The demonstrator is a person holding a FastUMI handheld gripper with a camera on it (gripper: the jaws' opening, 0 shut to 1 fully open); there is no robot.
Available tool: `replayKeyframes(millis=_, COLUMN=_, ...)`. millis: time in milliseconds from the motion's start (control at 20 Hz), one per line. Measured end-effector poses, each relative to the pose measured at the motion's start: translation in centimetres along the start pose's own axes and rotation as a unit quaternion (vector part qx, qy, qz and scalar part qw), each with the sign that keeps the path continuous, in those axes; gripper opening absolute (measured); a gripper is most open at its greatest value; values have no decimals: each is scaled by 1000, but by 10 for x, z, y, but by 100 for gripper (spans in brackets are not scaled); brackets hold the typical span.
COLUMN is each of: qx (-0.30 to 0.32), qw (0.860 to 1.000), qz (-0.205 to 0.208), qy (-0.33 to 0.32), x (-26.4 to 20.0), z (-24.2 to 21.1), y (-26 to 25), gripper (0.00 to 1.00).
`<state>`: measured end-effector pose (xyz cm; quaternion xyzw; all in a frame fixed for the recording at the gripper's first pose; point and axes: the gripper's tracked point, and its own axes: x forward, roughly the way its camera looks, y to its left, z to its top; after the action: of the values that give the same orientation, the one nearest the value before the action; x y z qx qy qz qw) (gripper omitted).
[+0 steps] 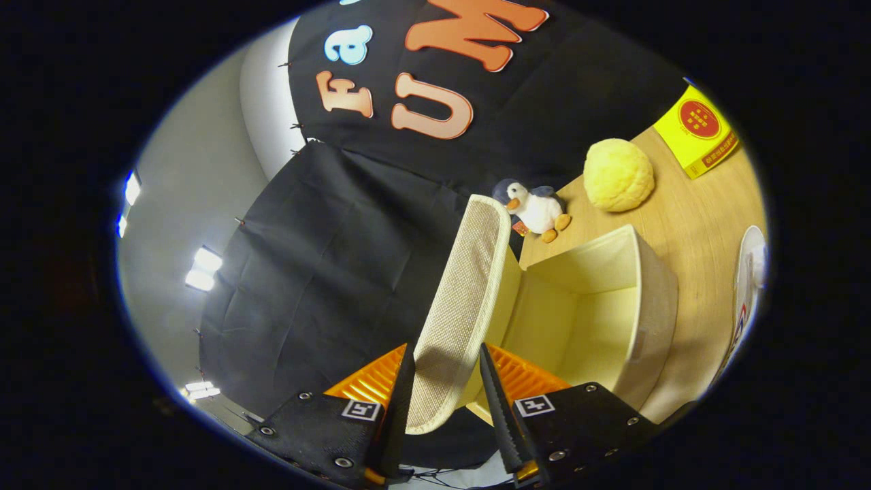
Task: Open the storage box then place both shoes into the box .Put the left shoe in first, then the right shoe, with the right side of both shoes facing outward in a uniform manner.
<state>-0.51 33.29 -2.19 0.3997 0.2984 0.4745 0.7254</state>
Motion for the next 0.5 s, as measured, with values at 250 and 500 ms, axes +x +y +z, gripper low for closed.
replayKeyframes(millis=250, qx=-36, qw=999, qz=2, qy=4, x=53, z=1, y=50, gripper=57)
replayKeyframes(millis=500, qx=-100, qw=994, qz=-37, qy=22, x=118, z=-3, y=72, gripper=57)
